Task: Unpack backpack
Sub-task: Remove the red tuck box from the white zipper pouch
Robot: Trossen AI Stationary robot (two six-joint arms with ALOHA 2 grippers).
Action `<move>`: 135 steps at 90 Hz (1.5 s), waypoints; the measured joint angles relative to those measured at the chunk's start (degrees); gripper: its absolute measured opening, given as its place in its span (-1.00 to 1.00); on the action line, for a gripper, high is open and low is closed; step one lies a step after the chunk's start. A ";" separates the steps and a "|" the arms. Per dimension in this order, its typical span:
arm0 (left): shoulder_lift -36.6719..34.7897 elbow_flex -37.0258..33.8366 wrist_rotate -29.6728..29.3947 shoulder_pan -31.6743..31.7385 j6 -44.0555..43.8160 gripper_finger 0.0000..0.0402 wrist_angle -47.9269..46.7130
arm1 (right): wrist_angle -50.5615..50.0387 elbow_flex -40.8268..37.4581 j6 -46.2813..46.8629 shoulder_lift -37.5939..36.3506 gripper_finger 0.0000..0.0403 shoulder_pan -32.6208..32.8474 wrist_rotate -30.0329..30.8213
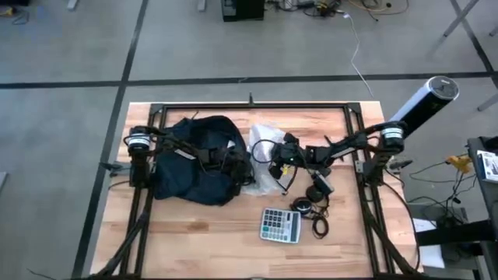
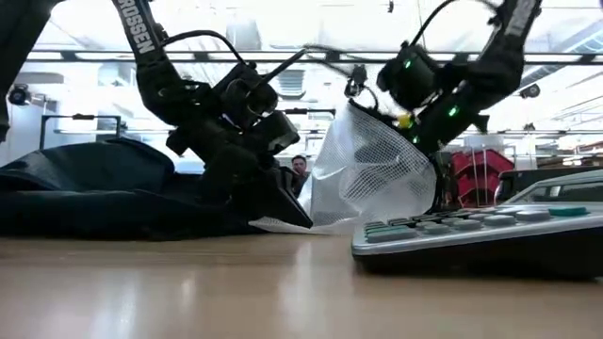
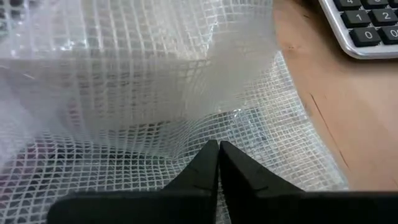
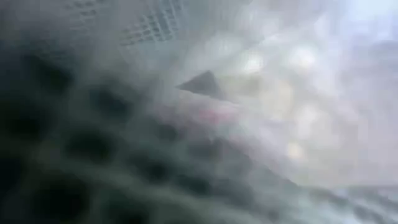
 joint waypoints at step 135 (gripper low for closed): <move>0.67 -1.59 -1.15 0.12 -3.91 -0.97 3.09 | -61.53 9.53 1.08 -15.29 -1.00 -0.23 -0.28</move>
